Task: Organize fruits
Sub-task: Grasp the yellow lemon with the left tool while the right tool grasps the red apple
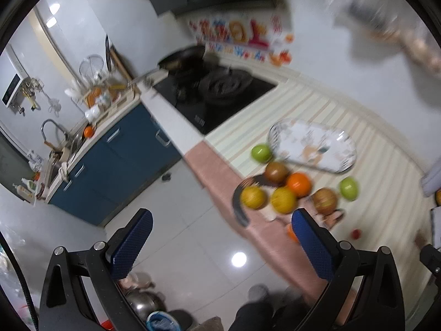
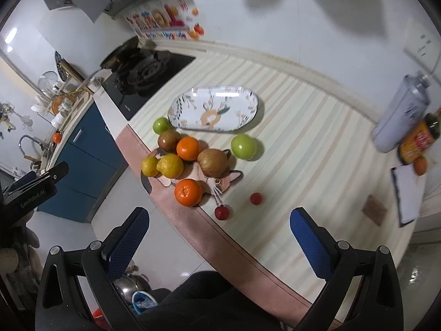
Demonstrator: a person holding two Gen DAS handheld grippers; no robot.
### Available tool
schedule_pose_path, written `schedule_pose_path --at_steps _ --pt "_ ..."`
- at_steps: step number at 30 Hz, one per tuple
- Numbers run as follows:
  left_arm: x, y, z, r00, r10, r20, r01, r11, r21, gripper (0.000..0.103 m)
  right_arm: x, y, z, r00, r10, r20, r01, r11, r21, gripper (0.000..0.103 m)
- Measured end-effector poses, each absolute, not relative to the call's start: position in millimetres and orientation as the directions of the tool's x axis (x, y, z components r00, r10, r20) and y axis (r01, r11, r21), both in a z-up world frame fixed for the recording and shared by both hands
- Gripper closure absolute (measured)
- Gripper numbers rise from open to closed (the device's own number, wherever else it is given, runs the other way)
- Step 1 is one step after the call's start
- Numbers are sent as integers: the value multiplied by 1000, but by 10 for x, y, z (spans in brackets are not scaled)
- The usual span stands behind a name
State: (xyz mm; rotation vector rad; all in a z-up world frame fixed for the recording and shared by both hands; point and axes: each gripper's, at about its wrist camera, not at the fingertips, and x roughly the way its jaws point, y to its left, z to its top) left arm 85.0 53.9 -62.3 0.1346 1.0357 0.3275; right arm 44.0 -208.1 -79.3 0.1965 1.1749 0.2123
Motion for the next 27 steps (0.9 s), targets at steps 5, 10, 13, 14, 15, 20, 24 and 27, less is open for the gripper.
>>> schedule_pose_path --at_steps 5,10,13,14,15,20,24,27 --pt "1260 877 -1193 354 304 -884 -165 951 261 0 818 -1812 -1375 312 265 -912 -8 961 277 0" --pt "1758 1147 -1860 244 198 -949 -73 980 186 1 1185 -1609 -1966 238 290 -927 142 934 329 1" --pt "1964 1188 -2198 189 150 -970 21 987 157 7 1383 -1504 -2285 198 306 -931 240 906 348 1" --pt "2020 1191 -2313 171 134 -976 60 987 146 7 1450 -1466 -2415 179 299 -937 278 898 340 3" --pt "2080 1196 -2427 151 118 -981 102 986 134 8 1499 -1445 -2502 171 306 -937 310 885 346 3" --pt "2280 1110 -2819 115 98 -988 302 944 129 15 1630 -1474 -2773 158 305 -939 435 832 343 4" --pt "2366 1005 -2946 98 50 -994 396 914 85 16 1761 -1468 -2928 148 310 -939 493 800 341 4" --pt "2409 938 -2984 79 18 -997 433 900 51 16 1883 -1445 -3058 142 307 -941 518 787 335 5"
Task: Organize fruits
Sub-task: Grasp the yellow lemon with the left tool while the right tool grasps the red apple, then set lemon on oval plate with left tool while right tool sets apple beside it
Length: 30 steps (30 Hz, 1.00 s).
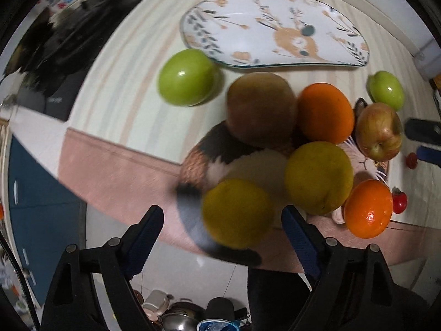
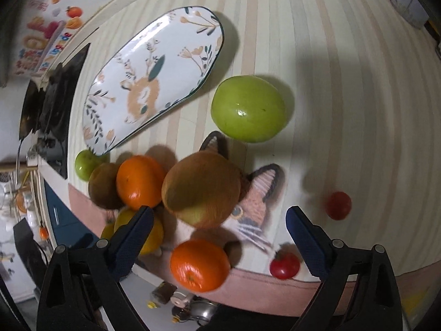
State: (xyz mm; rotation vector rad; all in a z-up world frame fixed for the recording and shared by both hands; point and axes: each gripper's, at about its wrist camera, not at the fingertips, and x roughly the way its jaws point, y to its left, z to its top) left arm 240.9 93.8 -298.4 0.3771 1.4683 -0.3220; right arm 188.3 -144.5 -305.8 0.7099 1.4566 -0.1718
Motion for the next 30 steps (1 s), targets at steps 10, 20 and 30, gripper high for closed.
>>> schedule_pose_path --at_steps 10,20,30 --pt "2584 909 -3112 42 -100 -994 450 890 -71 46 2192 -1205 -3398 130 426 -895 530 734 426 31" --pt "2562 1155 -3038 42 -113 -993 366 926 -90 47 2261 -1102 -3226 123 341 -932 437 825 359 32" --pt "3197 1121 -2228 122 -215 -969 238 954 -181 47 2588 -1280 -2598 236 304 -923 320 873 369 32"
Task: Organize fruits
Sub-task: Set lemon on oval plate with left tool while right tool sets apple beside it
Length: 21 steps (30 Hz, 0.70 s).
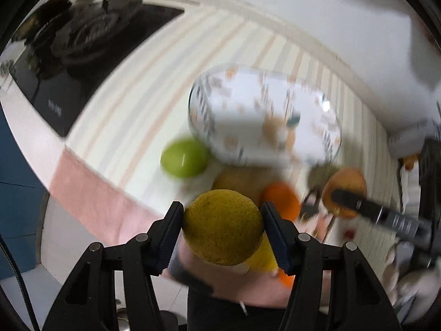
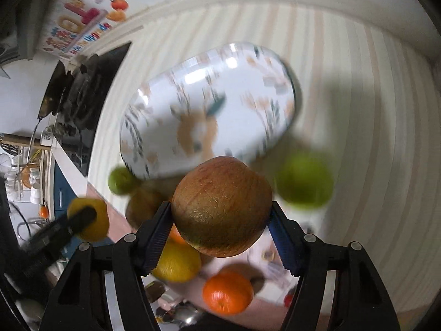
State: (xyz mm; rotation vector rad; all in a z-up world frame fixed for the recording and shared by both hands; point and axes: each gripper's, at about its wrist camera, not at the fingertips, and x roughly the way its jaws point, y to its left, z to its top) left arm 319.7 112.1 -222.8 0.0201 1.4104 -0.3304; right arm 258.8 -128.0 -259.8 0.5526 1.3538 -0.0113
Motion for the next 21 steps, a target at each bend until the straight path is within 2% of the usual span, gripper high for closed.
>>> schedule_pose_path --at_steps 5,11,21 --pt "3865 729 -2271 146 -209 -967 220 960 -174 47 3132 -1426 -2594 229 236 -944 312 901 301 32" --pt "4482 364 -2639 41 -194 -980 174 967 -184 47 3735 -1408 -2719 159 194 -968 242 943 228 32" --pt "4874 220 -3134 -140 -215 -967 91 969 -229 46 4192 -1285 -3046 23 177 -984 135 975 179 32"
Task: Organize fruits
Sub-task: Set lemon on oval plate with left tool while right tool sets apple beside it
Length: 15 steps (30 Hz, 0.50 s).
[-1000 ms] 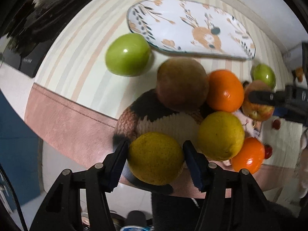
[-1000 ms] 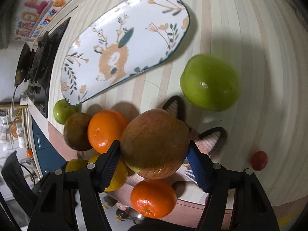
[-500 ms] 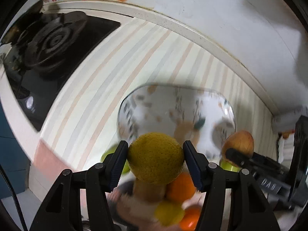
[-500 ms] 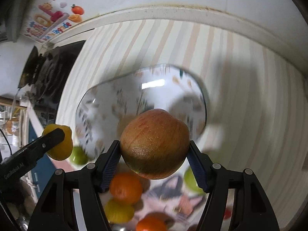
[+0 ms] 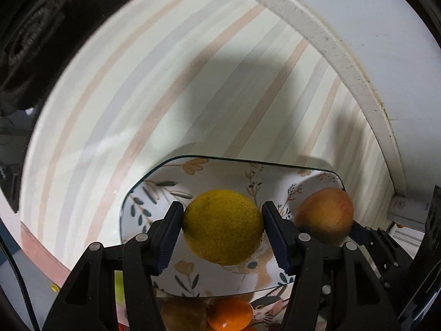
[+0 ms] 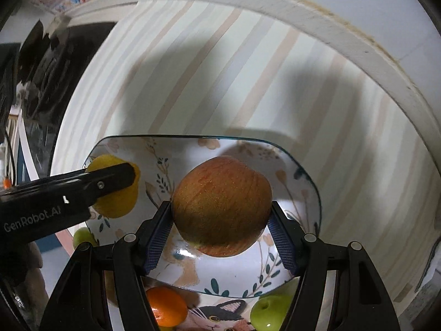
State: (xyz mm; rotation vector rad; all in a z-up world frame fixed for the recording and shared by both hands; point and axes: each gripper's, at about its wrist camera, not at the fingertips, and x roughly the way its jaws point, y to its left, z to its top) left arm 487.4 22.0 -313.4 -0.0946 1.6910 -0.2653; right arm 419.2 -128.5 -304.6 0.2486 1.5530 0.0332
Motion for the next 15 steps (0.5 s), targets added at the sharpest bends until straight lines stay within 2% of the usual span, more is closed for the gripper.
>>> schedule_pose_path --at_steps 9,10,11,12,13,14,15 --pt "4872 195 -3241 -173 -169 -970 106 976 -189 46 4320 -1297 -3101 -36 160 -986 95 983 156 31" --pt "4875 186 -3237 -172 -163 -971 105 977 -183 46 4358 -1307 -3088 -35 159 -987 95 983 155 27" --pt "4885 176 -3227 -168 -166 -972 103 977 -185 46 4384 -1308 -3080 -32 158 -987 95 983 154 18" --pt "4893 189 -3200 -157 -167 -973 103 977 -185 42 4372 -1328 -3055 -28 162 -986 98 983 158 15" --pt "4904 191 -3166 -140 -159 -977 103 979 -175 31 4353 -1354 -3028 -27 168 -985 103 981 165 11" --pt "4914 204 -3127 -126 -155 -980 105 980 -168 24 4331 -1379 -3000 -27 170 -985 109 980 166 11" --pt "4918 211 -3094 -116 -154 -981 108 980 -167 13 4321 -1393 -2982 -28 167 -986 112 980 163 11"
